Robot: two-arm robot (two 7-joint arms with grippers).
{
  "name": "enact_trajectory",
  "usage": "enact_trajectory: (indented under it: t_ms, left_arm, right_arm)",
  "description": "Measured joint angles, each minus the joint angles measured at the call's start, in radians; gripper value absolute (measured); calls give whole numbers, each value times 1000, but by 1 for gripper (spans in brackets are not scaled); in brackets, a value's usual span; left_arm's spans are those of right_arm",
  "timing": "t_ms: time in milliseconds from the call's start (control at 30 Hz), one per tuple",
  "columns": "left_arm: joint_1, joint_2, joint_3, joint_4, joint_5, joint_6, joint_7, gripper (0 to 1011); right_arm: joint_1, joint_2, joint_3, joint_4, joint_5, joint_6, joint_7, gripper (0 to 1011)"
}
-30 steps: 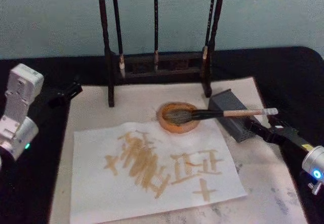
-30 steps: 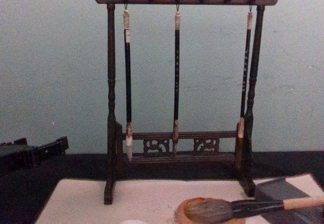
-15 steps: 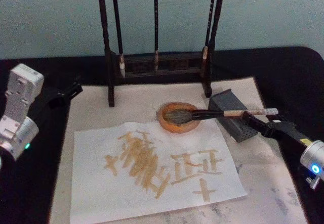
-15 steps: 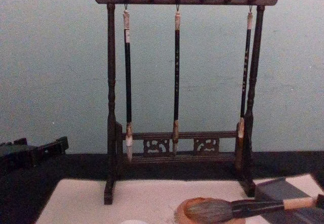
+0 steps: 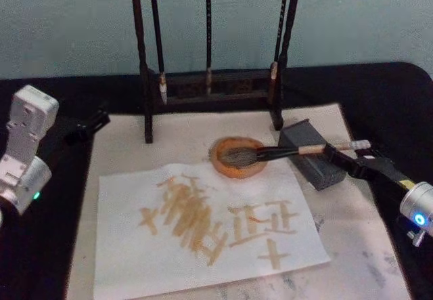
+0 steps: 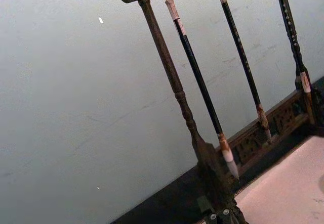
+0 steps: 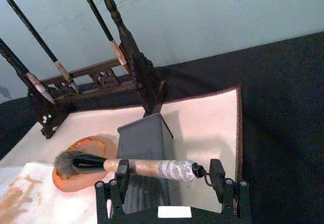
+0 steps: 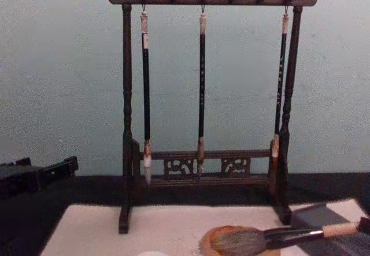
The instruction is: Pick up the brush from the inkstone, write on the paper, then place the brush back to its original position.
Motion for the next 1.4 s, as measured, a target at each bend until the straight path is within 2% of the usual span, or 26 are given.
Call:
enact_trajectory:
  t_ms: [767,1400]
  left_arm:
    - [0,0,0,0,0,0,0,1002]
    - [0,0,0,0,0,0,0,1002]
  right_arm:
    - [38,2,-15,29,17,-3,12,1008]
    - [62,-14,-7,91,119,-16,60,1008]
